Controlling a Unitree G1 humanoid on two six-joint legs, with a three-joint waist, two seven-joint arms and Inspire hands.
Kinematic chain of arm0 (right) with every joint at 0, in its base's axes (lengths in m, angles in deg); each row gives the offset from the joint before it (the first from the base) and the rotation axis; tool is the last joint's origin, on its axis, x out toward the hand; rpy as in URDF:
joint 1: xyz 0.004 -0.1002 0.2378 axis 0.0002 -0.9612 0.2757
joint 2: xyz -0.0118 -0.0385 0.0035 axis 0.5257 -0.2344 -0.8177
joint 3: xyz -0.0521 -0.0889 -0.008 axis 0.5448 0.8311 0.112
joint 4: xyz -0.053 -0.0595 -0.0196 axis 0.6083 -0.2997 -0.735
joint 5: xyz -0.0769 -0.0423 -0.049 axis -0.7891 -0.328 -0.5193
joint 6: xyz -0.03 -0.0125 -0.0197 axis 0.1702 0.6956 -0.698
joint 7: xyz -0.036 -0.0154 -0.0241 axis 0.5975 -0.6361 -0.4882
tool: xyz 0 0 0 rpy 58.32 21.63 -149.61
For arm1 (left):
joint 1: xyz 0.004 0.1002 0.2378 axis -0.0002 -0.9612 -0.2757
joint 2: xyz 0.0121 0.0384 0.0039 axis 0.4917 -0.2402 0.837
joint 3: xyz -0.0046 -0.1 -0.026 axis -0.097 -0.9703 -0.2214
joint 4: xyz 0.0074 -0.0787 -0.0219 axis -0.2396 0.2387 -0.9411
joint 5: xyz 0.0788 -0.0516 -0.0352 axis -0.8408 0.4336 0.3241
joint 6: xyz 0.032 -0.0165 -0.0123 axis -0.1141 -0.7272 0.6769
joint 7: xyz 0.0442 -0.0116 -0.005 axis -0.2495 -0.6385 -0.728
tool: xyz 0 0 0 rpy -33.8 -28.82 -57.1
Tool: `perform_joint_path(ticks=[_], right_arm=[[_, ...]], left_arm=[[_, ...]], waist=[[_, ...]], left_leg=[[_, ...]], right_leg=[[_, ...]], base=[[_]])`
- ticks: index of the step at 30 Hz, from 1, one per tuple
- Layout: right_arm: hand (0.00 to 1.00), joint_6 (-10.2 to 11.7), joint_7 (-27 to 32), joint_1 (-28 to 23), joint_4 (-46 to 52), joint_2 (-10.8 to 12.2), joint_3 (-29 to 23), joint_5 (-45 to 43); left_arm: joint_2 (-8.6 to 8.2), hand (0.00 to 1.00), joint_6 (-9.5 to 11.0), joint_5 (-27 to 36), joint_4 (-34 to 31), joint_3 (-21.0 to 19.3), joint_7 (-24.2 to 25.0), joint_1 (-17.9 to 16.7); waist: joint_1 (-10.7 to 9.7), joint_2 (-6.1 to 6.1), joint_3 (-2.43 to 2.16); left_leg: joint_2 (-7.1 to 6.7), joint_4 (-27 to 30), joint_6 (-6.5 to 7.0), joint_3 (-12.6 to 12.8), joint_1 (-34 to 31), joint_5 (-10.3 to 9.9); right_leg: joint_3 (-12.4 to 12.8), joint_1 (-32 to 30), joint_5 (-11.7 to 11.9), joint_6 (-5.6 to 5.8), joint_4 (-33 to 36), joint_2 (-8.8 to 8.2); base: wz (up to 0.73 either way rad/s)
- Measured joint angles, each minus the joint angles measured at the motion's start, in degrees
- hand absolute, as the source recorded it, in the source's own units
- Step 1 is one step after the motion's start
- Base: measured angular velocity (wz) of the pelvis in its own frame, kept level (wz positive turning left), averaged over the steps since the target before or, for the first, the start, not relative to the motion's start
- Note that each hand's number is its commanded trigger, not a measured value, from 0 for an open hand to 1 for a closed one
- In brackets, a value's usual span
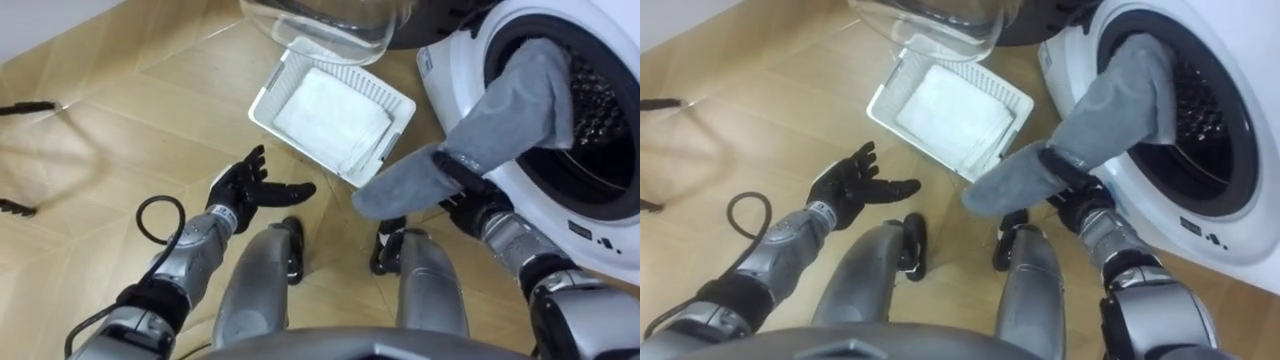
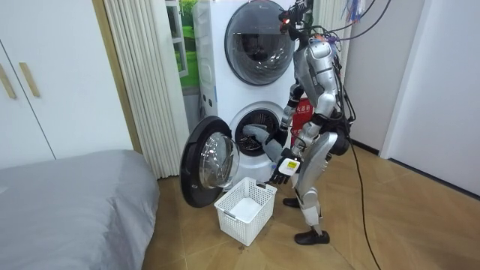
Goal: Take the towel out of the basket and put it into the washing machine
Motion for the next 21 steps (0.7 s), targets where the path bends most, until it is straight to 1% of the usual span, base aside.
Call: perform_joint_path(ticks=[4,6,9,10,11,13,16,18,20,21], right_arm=[[1.0,-0.14,-0.02,0.66,-0.61,-0.69,0.04,2.31],[1.0,-0.2,-0.01,1.49,-1.82,-1.0,0.03,2.85],[1.0,-0.67,0.03,2.04,-2.19,-1.66,0.02,2.92],[1.0,-0.84,0.05,2.56,-2.94,-1.92,-0.02,3.63],[1.0,-1.34,0.1,3.32,-4.12,-2.25,-0.3,5.21],[1.0,-2.16,0.36,3.91,-4.41,-2.93,-2.03,7.44],[1.0,-2.71,1.06,4.06,-4.55,-3.98,-3.99,11.38],[1.0,-3.13,2.09,4.25,-4.48,-4.55,-4.8,14.71],[1.0,-3.85,3.4,4.89,-4.48,-5.02,-6.51,16.66],[1.0,-3.85,4.02,5.19,-4.47,-5.19,-6.9,17.25]], left_arm=[[-0.04,0.0,-0.65,0.05,-0.02,1.74,-1.16,0.2],[0.01,0.0,-0.95,0.09,-0.02,2.44,-1.66,0.71],[0.12,0.0,-0.99,0.12,-0.15,3.11,-1.61,1.22],[0.16,0.0,-1.03,0.04,-0.19,3.04,-1.64,1.57],[0.2,0.0,-1.06,0.05,-0.48,2.96,-1.72,1.71],[0.25,0.0,-1.22,0.08,-1.29,2.96,-1.92,1.72],[0.31,0.0,-2.31,0.05,-1.56,3.0,-2.5,1.97],[0.66,0.0,-2.6,0.09,-1.64,2.96,-3.53,1.86],[1.37,0.0,-3.2,0.38,-2.75,2.93,-4.15,1.78],[1.52,0.0,-3.24,0.44,-2.89,2.93,-4.29,1.78]], waist=[[-0.12,-0.06,0.04],[-0.4,-0.34,0.34],[-0.49,-0.52,0.48],[-0.56,-0.82,0.91],[-0.97,-1.02,0.99],[-1.31,-1.06,1.01],[-1.35,-1.18,0.99],[-1.36,-1.36,0.98],[-1.4,-1.66,0.94],[-1.38,-1.75,0.93]], left_leg=[[-0.15,0.01,0.0,-0.02,-0.57,0.02],[-0.32,0.09,0.02,-0.02,-0.78,0.03],[-0.33,0.75,0.02,-0.03,-1.68,0.02],[-0.6,0.87,0.06,-0.04,-1.77,0.04],[-0.95,1.0,0.12,-0.01,-2.13,0.08],[-1.27,1.66,0.27,-0.01,-3.04,0.17],[-1.68,2.22,0.4,0.15,-3.55,0.23],[-1.66,2.65,0.41,0.25,-3.67,0.24],[-1.62,3.16,0.41,0.37,-4.16,0.23],[-1.6,3.41,0.41,0.37,-4.33,0.23]], right_leg=[[0.09,-0.66,-0.02,-0.02,0.16,-0.1],[0.19,-0.97,-0.17,0.02,0.45,-0.27],[0.2,-1.75,-0.3,0.06,0.86,-0.38],[0.18,-1.99,-0.36,0.01,1.29,-0.72],[0.23,-2.55,-0.64,0.1,1.74,-1.19],[0.34,-3.48,-0.69,0.19,2.02,-1.57],[0.49,-4.08,-0.79,0.36,2.84,-2.08],[0.46,-4.1,-0.81,0.39,3.33,-2.19],[0.53,-4.63,-0.91,0.37,3.65,-2.27],[0.55,-4.74,-0.94,0.35,3.78,-2.25]], base=[[0.0],[0.0],[0.0],[0.07],[0.1],[0.08],[0.02],[0.0],[0.03],[0.0]])
